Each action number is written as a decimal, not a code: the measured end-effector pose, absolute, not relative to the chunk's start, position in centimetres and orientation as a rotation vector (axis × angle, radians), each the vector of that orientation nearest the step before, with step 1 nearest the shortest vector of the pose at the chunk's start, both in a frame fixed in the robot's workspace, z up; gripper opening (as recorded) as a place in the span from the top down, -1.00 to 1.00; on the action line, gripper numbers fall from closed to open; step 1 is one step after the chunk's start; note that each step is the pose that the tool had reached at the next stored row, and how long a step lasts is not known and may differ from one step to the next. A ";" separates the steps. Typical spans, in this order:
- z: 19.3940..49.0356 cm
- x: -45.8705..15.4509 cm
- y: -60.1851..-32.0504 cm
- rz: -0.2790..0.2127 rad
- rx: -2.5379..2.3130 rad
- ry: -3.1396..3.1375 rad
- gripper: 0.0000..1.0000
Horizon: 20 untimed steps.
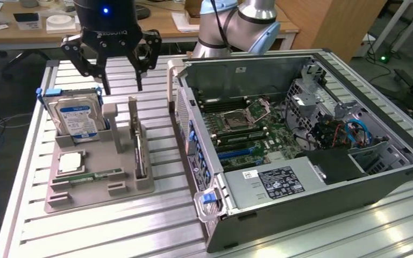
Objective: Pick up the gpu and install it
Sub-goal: 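Pick up the gpu and move the gpu toward the slot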
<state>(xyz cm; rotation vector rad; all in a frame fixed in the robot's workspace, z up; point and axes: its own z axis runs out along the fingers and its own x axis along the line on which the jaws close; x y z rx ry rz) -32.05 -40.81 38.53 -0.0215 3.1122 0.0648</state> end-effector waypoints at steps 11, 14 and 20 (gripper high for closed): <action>37.3 -32.1 -40.9 0.064 -0.022 3.108 -0.18; 36.9 -32.1 -40.9 0.064 -0.022 3.108 -0.18; 36.3 -32.1 -40.9 0.064 -0.022 3.108 -0.18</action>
